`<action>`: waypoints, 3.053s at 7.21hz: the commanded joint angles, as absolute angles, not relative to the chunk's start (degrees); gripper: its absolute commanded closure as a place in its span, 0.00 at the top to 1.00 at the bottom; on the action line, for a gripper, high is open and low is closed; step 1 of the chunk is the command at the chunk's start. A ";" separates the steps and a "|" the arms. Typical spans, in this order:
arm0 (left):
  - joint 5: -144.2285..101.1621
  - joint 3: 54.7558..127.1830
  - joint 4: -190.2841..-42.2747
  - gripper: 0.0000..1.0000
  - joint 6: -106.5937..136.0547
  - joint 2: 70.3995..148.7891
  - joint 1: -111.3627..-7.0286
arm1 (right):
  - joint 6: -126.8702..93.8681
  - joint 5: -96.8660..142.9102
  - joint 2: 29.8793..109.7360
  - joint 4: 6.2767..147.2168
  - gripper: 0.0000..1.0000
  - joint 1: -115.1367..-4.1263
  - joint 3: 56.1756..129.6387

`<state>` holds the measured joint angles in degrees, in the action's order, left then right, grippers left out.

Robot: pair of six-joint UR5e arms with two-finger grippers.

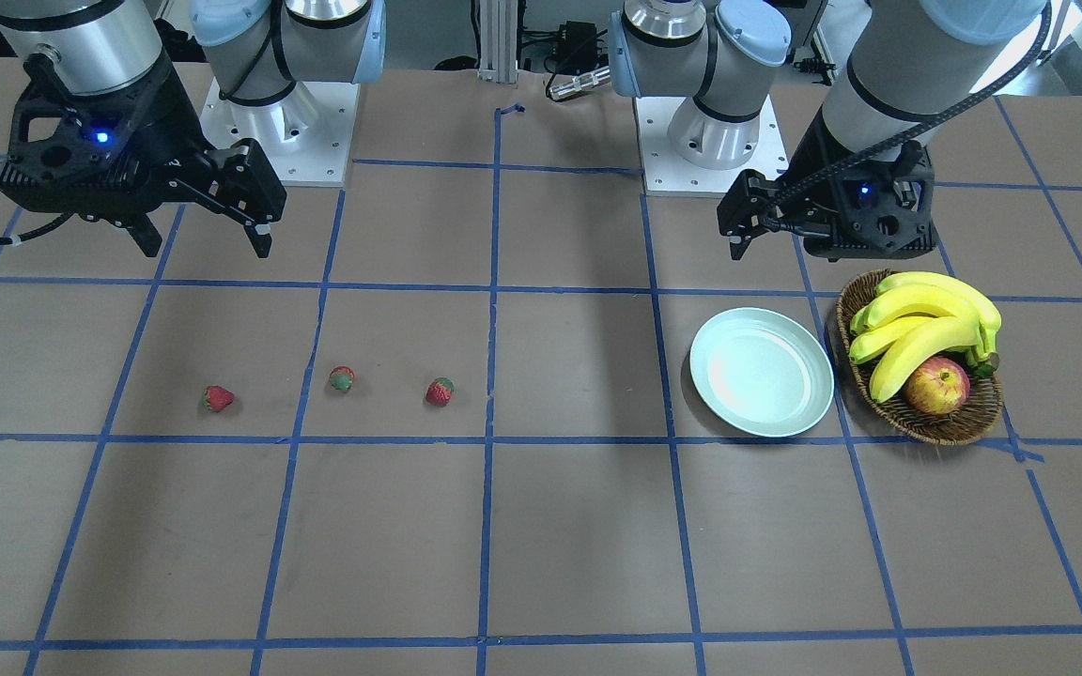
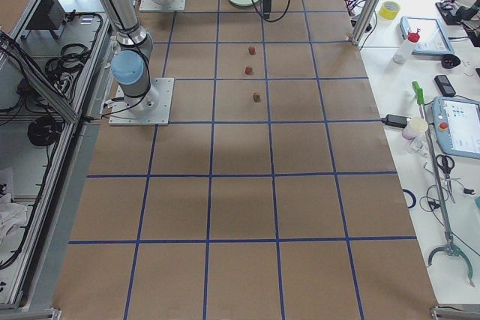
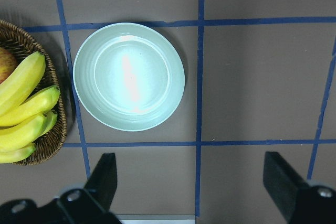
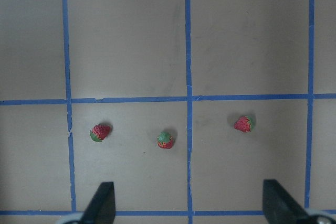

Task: Collect all strawberries into plate

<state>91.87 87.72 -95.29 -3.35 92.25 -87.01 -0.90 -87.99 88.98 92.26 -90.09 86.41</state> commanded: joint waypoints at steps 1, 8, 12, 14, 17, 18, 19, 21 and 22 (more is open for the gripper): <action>91.85 87.71 -95.01 1.00 -3.34 92.29 -87.01 | -0.97 -88.24 89.12 91.76 1.00 -90.09 86.48; 91.93 87.71 -94.92 1.00 -3.34 92.11 -87.01 | -14.03 -87.63 77.19 96.23 1.00 -99.29 86.13; 92.02 87.71 -95.01 1.00 -3.25 91.76 -87.10 | -19.07 -86.84 66.99 112.36 1.00 -103.09 94.26; 92.11 87.71 -95.18 1.00 -3.34 91.67 -87.01 | -19.25 -86.84 65.58 125.27 1.00 -103.44 103.66; 91.94 88.94 -95.10 1.00 -2.55 92.02 -87.01 | -19.69 -85.43 63.72 129.02 1.00 -103.88 104.85; 91.85 89.03 -95.10 1.00 -2.55 91.76 -87.10 | -19.86 -85.43 63.63 128.94 0.99 -104.76 104.85; 91.85 88.95 -95.10 1.00 -2.46 91.50 -87.10 | -20.99 -85.43 63.55 128.85 0.98 -105.81 104.85; 91.85 89.03 -95.10 1.00 -2.55 91.06 -87.10 | -21.01 -86.22 63.19 128.41 0.76 -106.35 105.38; 91.24 88.95 -95.01 1.00 -2.29 91.05 -87.10 | -20.92 -85.96 63.11 128.06 0.52 -106.35 104.95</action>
